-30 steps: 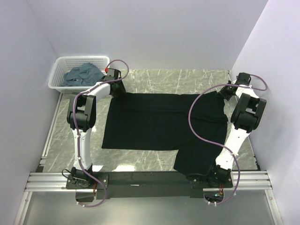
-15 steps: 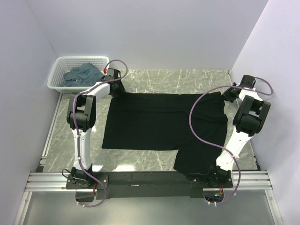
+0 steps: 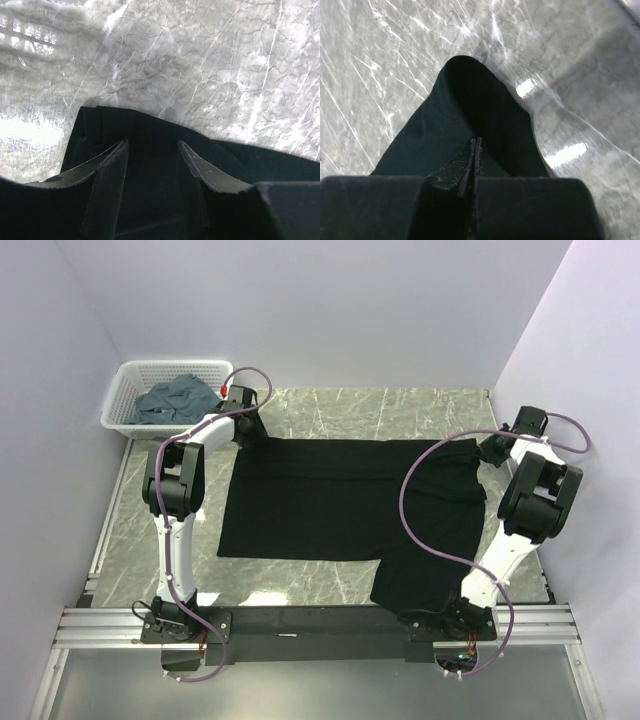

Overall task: Fold and stack the t-shirts
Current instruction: Fold the tshirt

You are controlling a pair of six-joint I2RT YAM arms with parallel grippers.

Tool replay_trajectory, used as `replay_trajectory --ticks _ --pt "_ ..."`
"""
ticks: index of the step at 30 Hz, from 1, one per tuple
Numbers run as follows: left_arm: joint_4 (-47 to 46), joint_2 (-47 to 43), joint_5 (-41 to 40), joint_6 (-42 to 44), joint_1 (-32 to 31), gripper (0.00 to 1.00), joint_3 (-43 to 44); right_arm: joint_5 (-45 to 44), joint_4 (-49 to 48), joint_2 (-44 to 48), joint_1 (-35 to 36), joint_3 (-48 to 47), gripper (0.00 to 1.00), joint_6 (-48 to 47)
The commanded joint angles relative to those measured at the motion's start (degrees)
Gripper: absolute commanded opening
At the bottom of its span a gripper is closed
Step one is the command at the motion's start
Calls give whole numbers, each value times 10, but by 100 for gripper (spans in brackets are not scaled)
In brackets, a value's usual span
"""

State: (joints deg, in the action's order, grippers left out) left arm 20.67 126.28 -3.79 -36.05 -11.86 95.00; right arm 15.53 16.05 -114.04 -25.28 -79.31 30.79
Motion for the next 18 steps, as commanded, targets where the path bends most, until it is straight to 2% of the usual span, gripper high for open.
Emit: replay_trajectory --ticks 1,12,15,16,18 --pt "71 27 -38 -9 24 50 -2 -44 -15 41 -15 13 0 23" --pt "69 27 -34 -1 25 54 4 -52 3 -34 -16 -3 1 45" --pt "63 17 -32 8 25 57 0 -44 6 -34 -15 -15 10 39" --pt "54 13 -32 12 25 58 -5 -39 1 -26 -14 -16 18 38" --pt "48 7 -28 16 25 59 -7 -33 -6 -10 -14 -12 27 29"
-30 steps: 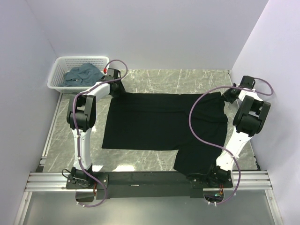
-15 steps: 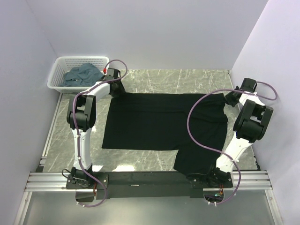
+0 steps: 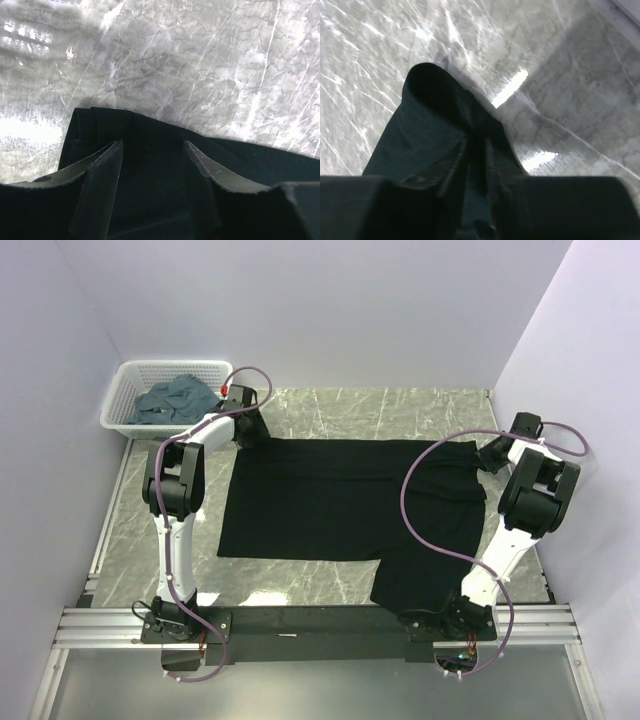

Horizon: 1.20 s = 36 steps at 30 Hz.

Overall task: Fold and stack the t-shirts
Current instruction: Fold the tshirt

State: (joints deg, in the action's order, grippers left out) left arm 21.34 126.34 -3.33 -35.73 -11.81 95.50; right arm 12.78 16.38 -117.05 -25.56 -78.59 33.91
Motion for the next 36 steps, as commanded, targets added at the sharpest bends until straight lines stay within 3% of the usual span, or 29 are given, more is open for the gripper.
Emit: replay_trajectory --ticks 1,6,11,20,31,35,36 --pt "40 6 -30 15 23 59 -12 -1 -13 24 -12 -19 30 -6" --pt "35 9 -28 22 23 61 -9 22 -53 32 -12 -25 44 -21" --pt "38 14 -22 22 23 61 -5 46 -76 4 -12 -58 49 -23" --pt "38 16 -23 22 23 61 -8 57 -57 -48 -10 -124 49 -21" --pt "42 19 -28 22 23 60 -12 83 -73 -83 -5 -130 36 -3" --pt "41 20 -30 22 23 60 -15 85 -79 -89 -5 -134 28 5" --pt "41 20 -29 22 24 60 -16 76 -77 -90 -5 -135 22 6"
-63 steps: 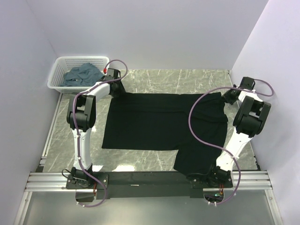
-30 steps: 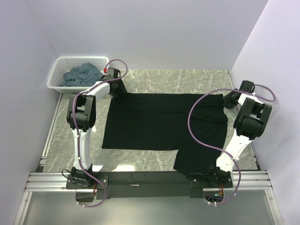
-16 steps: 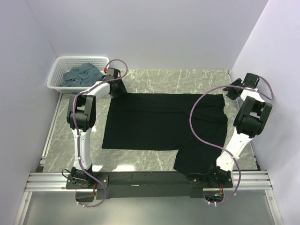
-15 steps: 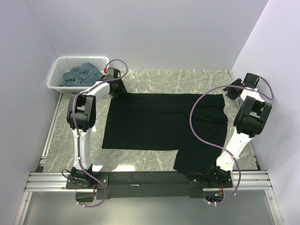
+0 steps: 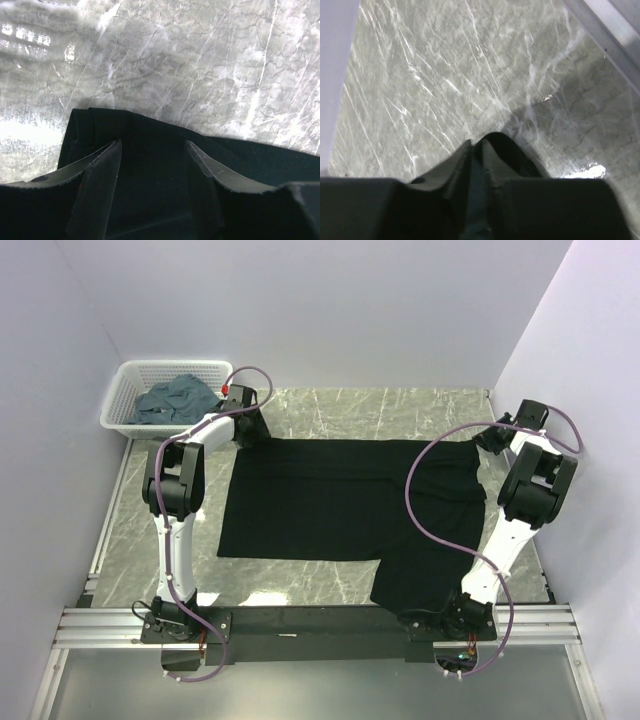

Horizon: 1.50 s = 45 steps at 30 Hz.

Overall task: Fold and stack the t-shirts
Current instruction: Fold the tshirt

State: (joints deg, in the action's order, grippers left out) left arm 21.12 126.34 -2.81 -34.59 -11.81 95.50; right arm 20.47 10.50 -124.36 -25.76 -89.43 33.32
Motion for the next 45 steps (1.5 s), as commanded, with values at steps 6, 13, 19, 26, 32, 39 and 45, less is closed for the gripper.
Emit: replay_trajectory --ticks 6,13,19,26,32,39,45 --pt "43 22 -26 4 29 59 -23 -32 -28 -18 -3 -28 0 33" --pt "42 17 -33 4 38 59 -33 -90 -46 -1 -6 -1 0 60" --pt "37 14 -32 7 43 59 -42 -120 -37 3 -6 8 0 65" --pt "45 14 -38 2 48 59 -43 -133 -25 11 -10 10 0 65" --pt "50 17 -35 -2 50 59 -39 -114 -13 4 -18 -2 1 52" --pt "57 20 -40 -3 50 60 -37 -128 -6 4 -25 5 1 77" --pt "63 15 -55 -4 50 60 -37 -137 6 7 -27 -2 3 72"
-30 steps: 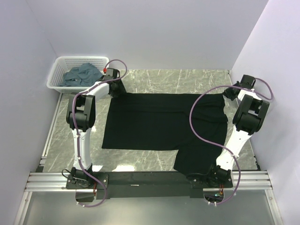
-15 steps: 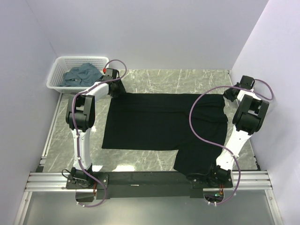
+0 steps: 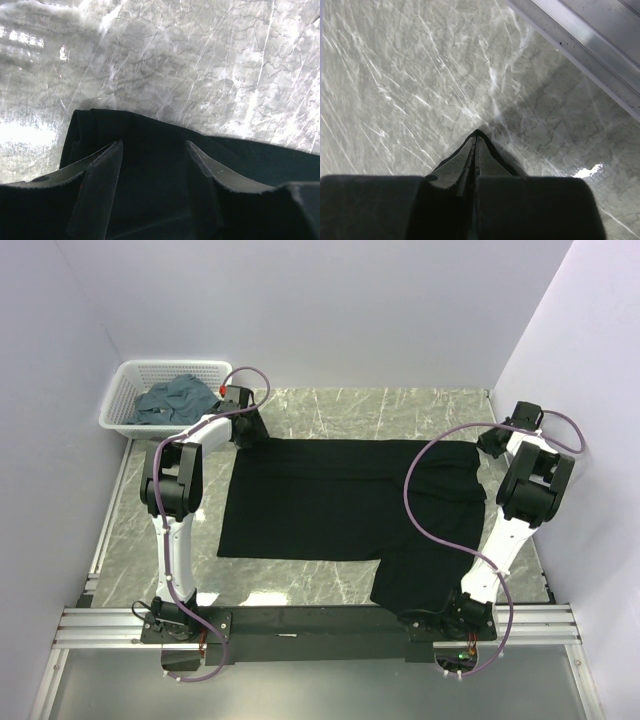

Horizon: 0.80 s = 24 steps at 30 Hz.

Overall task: Fold and stack the t-shirts
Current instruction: Fold the tshirt

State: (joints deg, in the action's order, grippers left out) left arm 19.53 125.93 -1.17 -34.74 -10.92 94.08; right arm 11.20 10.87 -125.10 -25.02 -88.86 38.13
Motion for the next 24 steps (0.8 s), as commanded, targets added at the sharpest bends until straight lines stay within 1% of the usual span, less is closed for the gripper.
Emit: replay_trajectory --ticks 1,2,3,4,6,7,9,10,13,18,23,24 --pt "79 17 -74 -2 41 61 -23 -43 10 13 -34 -12 6 21" --pt "78 13 -73 -2 41 62 -22 -40 13 13 -35 -14 12 19" --pt "74 10 -71 -1 41 62 -22 -35 13 14 -34 -15 14 15" --pt "72 7 -68 0 39 64 -21 -32 12 20 -34 -14 20 9" --pt "69 -2 -67 7 35 67 -14 -26 6 28 -34 -10 26 4" --pt "68 -9 -67 10 31 68 -11 -19 6 36 -33 -7 31 0" --pt "65 -16 -62 14 27 71 -3 -12 8 42 -33 -9 36 -9" --pt "64 -23 -61 14 23 72 0 -10 13 50 -31 -8 40 -13" --pt "67 -38 -58 14 18 76 11 -14 27 70 -28 -5 47 -31" --pt "66 -76 -52 9 10 83 12 -29 56 113 -16 23 52 -59" --pt "74 -134 -71 13 -4 84 -6 -62 81 182 9 67 54 -75" --pt "78 -144 -73 15 -8 84 -12 -88 106 191 22 72 54 -79"
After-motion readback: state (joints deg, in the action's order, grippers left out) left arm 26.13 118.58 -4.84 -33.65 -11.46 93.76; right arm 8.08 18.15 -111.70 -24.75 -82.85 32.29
